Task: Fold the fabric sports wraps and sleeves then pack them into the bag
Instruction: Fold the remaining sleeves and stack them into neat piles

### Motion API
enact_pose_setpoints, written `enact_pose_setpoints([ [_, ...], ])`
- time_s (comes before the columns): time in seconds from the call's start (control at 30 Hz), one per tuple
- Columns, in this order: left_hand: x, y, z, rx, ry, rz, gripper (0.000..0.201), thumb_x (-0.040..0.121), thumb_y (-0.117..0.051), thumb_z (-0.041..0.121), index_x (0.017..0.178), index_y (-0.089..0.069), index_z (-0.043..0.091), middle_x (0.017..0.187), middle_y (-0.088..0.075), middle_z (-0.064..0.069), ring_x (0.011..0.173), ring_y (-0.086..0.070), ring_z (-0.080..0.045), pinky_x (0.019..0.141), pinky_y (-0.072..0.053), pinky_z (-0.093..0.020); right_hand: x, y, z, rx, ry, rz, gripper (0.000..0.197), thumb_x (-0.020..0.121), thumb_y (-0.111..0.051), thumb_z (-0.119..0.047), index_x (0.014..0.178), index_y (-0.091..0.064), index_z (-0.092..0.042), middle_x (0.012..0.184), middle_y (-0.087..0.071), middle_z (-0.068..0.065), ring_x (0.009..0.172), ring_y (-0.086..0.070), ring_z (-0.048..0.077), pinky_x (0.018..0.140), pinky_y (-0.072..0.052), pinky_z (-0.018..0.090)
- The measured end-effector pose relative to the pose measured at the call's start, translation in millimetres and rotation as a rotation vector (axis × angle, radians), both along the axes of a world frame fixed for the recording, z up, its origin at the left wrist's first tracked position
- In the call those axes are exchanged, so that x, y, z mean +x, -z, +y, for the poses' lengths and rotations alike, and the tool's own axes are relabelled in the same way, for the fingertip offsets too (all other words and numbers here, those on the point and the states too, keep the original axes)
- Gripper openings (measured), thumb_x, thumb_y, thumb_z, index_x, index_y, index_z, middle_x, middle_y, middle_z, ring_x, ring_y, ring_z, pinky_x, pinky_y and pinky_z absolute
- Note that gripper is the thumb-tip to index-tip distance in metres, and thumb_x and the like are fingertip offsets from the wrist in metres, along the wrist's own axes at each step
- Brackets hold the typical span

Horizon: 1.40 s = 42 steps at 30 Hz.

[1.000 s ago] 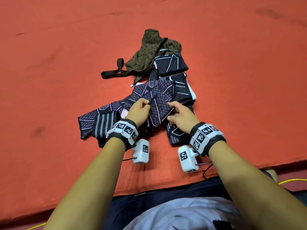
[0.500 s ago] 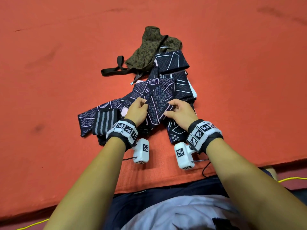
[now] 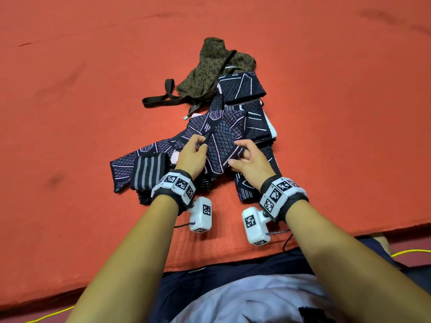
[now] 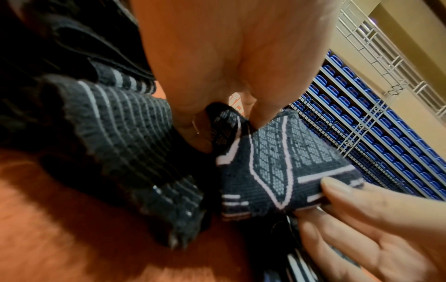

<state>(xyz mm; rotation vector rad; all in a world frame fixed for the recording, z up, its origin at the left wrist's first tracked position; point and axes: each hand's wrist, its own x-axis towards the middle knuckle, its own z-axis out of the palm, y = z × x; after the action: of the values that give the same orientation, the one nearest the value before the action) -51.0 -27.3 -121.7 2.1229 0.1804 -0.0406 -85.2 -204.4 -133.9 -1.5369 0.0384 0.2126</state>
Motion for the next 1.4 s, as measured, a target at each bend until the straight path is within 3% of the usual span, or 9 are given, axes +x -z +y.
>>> enact_pose_setpoints([
  [0.17,1.8,0.3,-0.9,-0.002,0.006,-0.003,0.007,0.099,-0.048,0.019,0.097,-0.055,0.02,0.073,-0.05,0.009,0.065,-0.046,-0.012,0.067,-0.04,-0.03,4.1,1.3,-9.7,-0.058,0.059,-0.018,0.02,0.09,-0.07,-0.004,0.104,-0.06,-0.015,0.098,-0.075,0.011,0.085,-0.069,0.018,0.085,-0.059,0.035],
  [0.37,7.2,0.7,-0.8,0.06,0.023,-0.02,0.016,0.091,-0.054,0.023,0.079,-0.057,0.034,0.104,-0.058,-0.009,0.08,-0.056,-0.017,0.089,-0.049,-0.037,6.4,0.4,-17.1,-0.149,0.07,-0.032,0.015,0.087,-0.075,-0.014,0.091,-0.063,-0.021,0.091,-0.076,0.013,0.076,-0.069,0.02,0.079,-0.057,0.038],
  [0.5,6.1,-7.9,-4.7,0.199,0.072,0.011,0.017,0.09,-0.054,0.022,0.076,-0.061,0.028,0.111,-0.059,-0.003,0.107,-0.051,-0.025,0.105,-0.035,-0.034,9.8,7.7,-22.2,-0.359,0.126,-0.05,0.018,0.076,-0.076,-0.037,0.074,-0.058,-0.035,0.081,-0.068,-0.009,0.078,-0.066,0.021,0.08,-0.055,0.04],
  [0.57,4.9,-12.6,-8.3,0.226,0.089,-0.018,0.016,0.093,-0.053,0.016,0.08,-0.063,0.021,0.112,-0.057,0.002,0.109,-0.045,-0.018,0.103,-0.028,-0.028,9.3,6.8,-24.2,-0.413,0.156,-0.044,0.022,0.081,-0.076,-0.034,0.075,-0.055,-0.029,0.083,-0.064,-0.009,0.078,-0.06,0.019,0.078,-0.049,0.034],
  [0.67,6.4,-13.6,-13.7,0.134,0.087,0.003,0.014,0.093,-0.051,0.017,0.081,-0.054,0.021,0.095,-0.064,-0.001,0.088,-0.056,-0.019,0.09,-0.045,-0.038,7.6,2.6,-24.2,-0.382,0.164,-0.014,0.019,0.08,-0.075,-0.033,0.079,-0.058,-0.024,0.086,-0.069,-0.002,0.079,-0.064,0.023,0.081,-0.053,0.039],
  [0.9,7.8,-10.6,-20.3,0.12,0.074,0.051,0.02,0.096,-0.049,0.018,0.078,-0.047,0.027,0.078,-0.055,0.005,0.068,-0.049,-0.015,0.071,-0.04,-0.032,14.5,2.1,-22.2,-0.301,0.26,-0.009,0.013,0.068,-0.063,-0.051,0.081,-0.059,-0.051,0.095,-0.069,0.002,0.083,-0.067,0.026,0.087,-0.055,0.051],
  [1.13,-2.4,-13.8,-20.6,0.071,0.082,0.066,0.021,0.096,-0.051,0.02,0.074,-0.053,0.023,0.073,-0.056,0.008,0.069,-0.052,-0.012,0.067,-0.039,-0.029,10.3,-10.9,-21.2,-0.23,0.336,0.003,0.018,0.077,-0.07,-0.038,0.089,-0.056,-0.039,0.09,-0.069,0.019,0.08,-0.07,0.033,0.077,-0.057,0.046],
  [1.23,-6.9,-17.8,-22.0,0.027,0.095,0.061,0.018,0.092,-0.057,0.025,0.075,-0.058,0.019,0.072,-0.059,0.009,0.066,-0.053,-0.008,0.065,-0.04,-0.027,16.4,-6.5,-22.9,-0.207,0.322,0.032,0.03,0.069,-0.069,-0.046,0.093,-0.055,-0.036,0.093,-0.07,0.019,0.081,-0.071,0.032,0.079,-0.057,0.05],
  [1.4,-5.2,-17.8,-27.6,0.004,0.139,0.046,0.032,0.09,-0.064,0.033,0.066,-0.047,0.023,0.063,-0.049,0.007,0.06,-0.046,-0.013,0.062,-0.039,-0.03,23.0,-4.4,-26.8,-0.215,0.264,0.064,0.02,0.086,-0.072,-0.03,0.095,-0.055,-0.027,0.098,-0.073,0.012,0.079,-0.071,0.021,0.067,-0.054,0.036],
])
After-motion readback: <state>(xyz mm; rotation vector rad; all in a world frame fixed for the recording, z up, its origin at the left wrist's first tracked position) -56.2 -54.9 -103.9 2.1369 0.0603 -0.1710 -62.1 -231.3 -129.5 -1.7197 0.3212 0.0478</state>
